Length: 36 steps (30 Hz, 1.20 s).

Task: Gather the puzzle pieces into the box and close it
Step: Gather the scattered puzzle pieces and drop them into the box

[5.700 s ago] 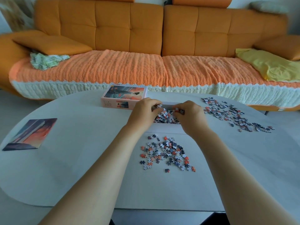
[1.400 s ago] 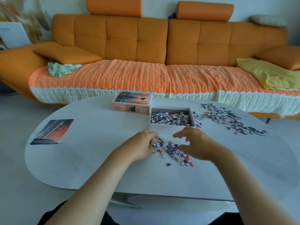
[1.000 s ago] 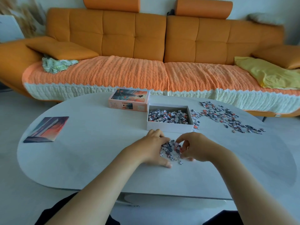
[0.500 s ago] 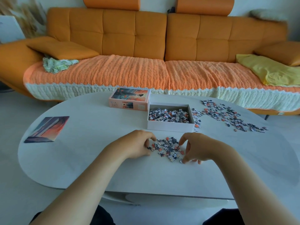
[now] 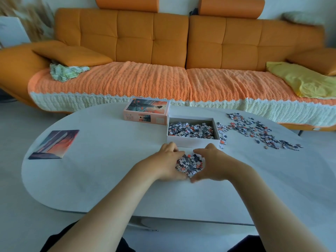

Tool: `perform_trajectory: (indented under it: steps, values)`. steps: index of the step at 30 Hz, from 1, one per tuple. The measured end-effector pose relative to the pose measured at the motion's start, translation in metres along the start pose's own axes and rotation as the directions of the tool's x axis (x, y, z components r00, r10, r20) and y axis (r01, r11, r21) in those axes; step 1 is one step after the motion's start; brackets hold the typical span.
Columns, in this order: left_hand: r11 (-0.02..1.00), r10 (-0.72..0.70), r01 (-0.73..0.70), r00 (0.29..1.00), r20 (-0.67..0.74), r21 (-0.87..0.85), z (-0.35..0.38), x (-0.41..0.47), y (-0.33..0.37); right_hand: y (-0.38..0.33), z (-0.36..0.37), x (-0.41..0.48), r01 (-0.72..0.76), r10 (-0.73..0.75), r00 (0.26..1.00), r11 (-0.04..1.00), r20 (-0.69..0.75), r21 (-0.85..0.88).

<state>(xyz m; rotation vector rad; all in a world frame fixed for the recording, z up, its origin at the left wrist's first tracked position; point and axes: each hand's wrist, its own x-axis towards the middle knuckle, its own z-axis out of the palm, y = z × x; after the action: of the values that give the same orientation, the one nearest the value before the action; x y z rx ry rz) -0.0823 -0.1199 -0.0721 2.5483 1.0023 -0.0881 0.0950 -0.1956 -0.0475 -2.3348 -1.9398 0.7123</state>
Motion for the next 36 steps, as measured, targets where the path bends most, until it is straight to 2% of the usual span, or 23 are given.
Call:
perform_trajectory:
  steps: [5,10,20,24,26,29,31,36]
  values:
    - [0.990,0.031,-0.047,0.992,-0.120,-0.136,-0.002,0.006,-0.002,-0.007,0.002,0.010,0.020,-0.016,0.997,0.998,-0.079,0.055]
    - [0.986,0.028,-0.060,0.980,-0.199,-0.157,-0.003,0.009,-0.006,-0.008,0.002,0.012,0.039,-0.015,0.992,0.981,-0.125,0.190]
    - [0.952,0.010,-0.085,0.969,-0.247,-0.296,-0.015,0.020,-0.008,-0.008,-0.012,0.019,0.065,-0.036,0.981,0.986,-0.189,0.151]
    - [0.892,-0.010,-0.147,0.940,-0.342,-0.428,-0.032,0.031,-0.004,0.001,-0.031,0.020,0.092,-0.006,0.950,0.960,-0.311,0.264]
    - [0.874,-0.041,-0.175,0.903,-0.427,-0.453,-0.038,0.043,-0.002,0.006,-0.037,0.026,0.124,0.022,0.899,0.945,-0.437,0.303]
    - [0.878,-0.082,-0.189,0.846,-0.527,-0.440,-0.039,0.062,0.002,0.009,-0.039,0.039,0.167,0.025,0.795,0.952,-0.606,0.258]
    - [0.902,-0.071,-0.185,0.828,-0.556,-0.391,-0.036,0.072,0.005,0.012,-0.038,0.049,0.170,-0.001,0.762,0.965,-0.648,0.198]
    - [0.976,0.029,-0.140,0.844,-0.536,-0.168,-0.030,0.082,0.005,0.023,-0.031,0.065,0.152,-0.047,0.819,0.979,-0.572,0.136]
